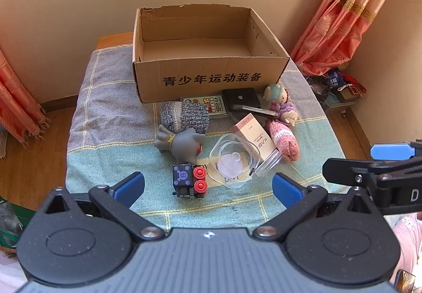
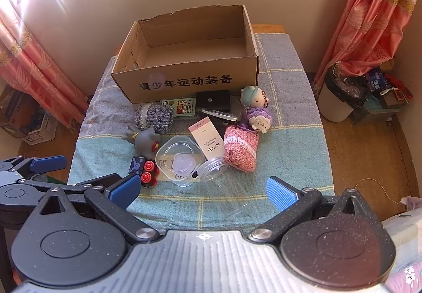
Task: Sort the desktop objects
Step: 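Grasp the black cube toy with left tool while right tool grasps the clear plastic jar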
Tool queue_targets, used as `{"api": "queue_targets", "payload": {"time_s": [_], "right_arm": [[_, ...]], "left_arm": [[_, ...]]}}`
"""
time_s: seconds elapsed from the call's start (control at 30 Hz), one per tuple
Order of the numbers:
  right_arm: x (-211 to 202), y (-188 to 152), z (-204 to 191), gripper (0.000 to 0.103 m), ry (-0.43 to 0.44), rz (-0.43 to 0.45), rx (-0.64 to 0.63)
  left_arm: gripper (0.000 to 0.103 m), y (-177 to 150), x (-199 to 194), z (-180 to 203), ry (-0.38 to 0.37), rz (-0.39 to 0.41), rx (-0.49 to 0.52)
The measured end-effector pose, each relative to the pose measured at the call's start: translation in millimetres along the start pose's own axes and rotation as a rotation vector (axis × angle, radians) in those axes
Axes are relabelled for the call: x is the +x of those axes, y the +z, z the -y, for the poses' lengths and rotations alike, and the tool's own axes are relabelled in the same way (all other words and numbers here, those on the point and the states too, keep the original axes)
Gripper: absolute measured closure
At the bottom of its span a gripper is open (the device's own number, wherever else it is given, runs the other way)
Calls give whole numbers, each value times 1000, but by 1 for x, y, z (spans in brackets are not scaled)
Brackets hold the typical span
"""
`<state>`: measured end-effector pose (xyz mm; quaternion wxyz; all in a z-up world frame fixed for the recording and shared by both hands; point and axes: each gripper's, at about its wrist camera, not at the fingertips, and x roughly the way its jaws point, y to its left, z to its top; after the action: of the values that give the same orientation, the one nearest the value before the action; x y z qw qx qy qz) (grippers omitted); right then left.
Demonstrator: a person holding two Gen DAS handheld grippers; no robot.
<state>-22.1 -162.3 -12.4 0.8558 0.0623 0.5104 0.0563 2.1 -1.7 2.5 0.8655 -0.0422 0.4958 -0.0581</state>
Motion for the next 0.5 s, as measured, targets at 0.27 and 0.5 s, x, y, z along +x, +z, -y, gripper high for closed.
{"api": "queue_targets", "payload": {"time_s": [0.27, 0.5], "right_arm": [[4, 1, 1, 0, -9, -1, -25], [13, -1, 4, 0, -7, 3, -44]], "left_arm": [[1, -1, 6, 1, -4, -14, 39], [1, -2, 10, -5, 14, 3, 85]]}}
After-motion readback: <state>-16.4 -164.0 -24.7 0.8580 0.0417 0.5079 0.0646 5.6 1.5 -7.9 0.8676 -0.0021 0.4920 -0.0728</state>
